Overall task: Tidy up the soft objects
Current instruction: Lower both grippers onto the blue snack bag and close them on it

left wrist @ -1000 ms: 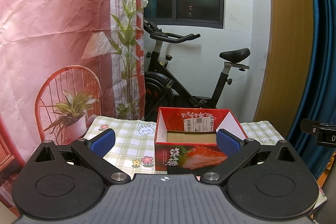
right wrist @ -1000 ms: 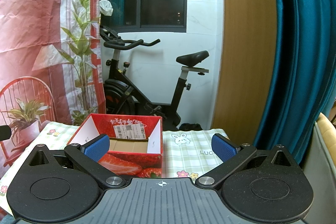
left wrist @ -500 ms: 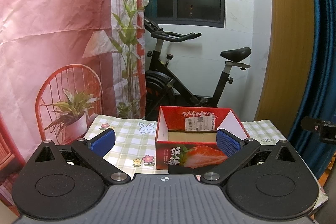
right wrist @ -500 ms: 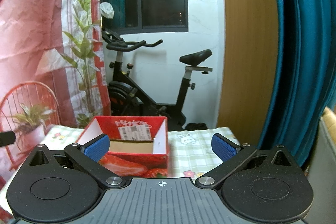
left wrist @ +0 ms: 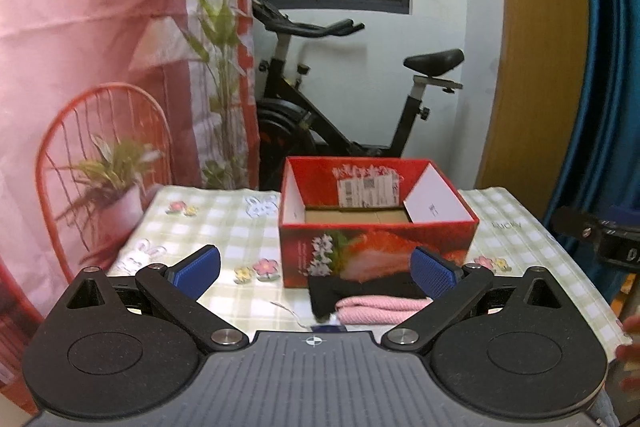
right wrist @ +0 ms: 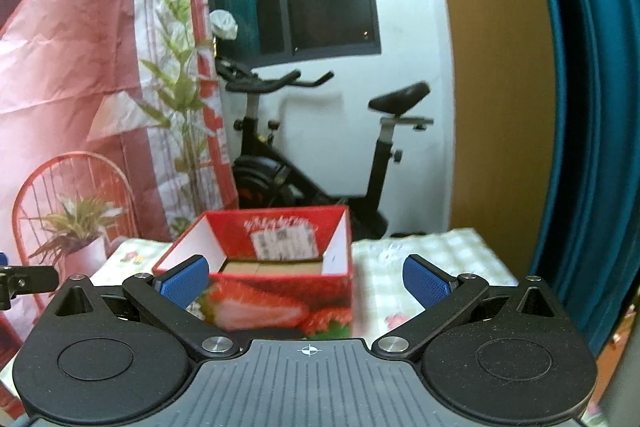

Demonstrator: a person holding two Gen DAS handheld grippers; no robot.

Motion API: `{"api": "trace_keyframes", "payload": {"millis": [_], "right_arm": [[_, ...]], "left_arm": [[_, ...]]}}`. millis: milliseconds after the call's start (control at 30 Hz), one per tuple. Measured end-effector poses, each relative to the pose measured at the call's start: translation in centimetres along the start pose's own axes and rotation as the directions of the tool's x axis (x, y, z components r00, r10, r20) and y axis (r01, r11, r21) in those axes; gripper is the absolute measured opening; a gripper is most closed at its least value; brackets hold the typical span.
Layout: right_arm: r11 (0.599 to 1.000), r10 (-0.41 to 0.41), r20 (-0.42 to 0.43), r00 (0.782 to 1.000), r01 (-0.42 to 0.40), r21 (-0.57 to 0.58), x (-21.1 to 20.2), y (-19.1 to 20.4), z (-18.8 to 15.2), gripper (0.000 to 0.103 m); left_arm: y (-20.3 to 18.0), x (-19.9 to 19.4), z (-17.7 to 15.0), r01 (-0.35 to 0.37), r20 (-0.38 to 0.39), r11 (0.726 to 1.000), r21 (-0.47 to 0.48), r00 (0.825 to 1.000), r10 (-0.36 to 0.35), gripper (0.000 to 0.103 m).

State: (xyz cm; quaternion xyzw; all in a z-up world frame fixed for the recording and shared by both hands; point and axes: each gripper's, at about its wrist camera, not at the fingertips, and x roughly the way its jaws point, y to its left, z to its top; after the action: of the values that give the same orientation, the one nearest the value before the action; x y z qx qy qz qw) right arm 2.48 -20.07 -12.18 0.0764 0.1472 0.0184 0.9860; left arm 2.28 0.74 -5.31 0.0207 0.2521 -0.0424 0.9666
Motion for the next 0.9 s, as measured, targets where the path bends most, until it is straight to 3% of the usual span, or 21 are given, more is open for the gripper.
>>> {"api": "trace_keyframes", "payload": {"millis": [300,433,600,767,900], "right_arm": [[0.998,0.045,-0.109,0.993,-0.048,-0.027,2.5,1.6,-3.7,0.103],[0.995,0.043,-0.082,0.996,-0.05,-0.081,2.3,2.3,-4.5,0.103],[0.992,0.067,-0.003,0.998,-0.067,-0.109,1.8,2.6,-4.7,0.103],[0.993,0.082,-0.03,0.996,-0.084,-0.086,2.2,2.2,-4.9,0.103],[0.993,0.094,-0.075,0.993,-0.099,-0.064,2.9,2.5,-5.3,0.103]], "left_arm": [[1.0,2.3,-1.9,0.079,-0.044,0.996,-0.045,0.996,-0.081,0.099],[1.1,2.8,-2.6,0.092,-0.025,0.994,-0.059,0.995,-0.094,0.098],[0.7,3.3,-2.9,0.04,-0.022,0.998,-0.054,0.999,-0.041,0.099],[1.3,4.5,-3.1,0.026,-0.107,0.996,-0.09,0.994,-0.036,0.099],[1.6,5.2,-3.4,-0.011,-0.13,0.997,-0.083,0.992,0.0,0.099]]}}
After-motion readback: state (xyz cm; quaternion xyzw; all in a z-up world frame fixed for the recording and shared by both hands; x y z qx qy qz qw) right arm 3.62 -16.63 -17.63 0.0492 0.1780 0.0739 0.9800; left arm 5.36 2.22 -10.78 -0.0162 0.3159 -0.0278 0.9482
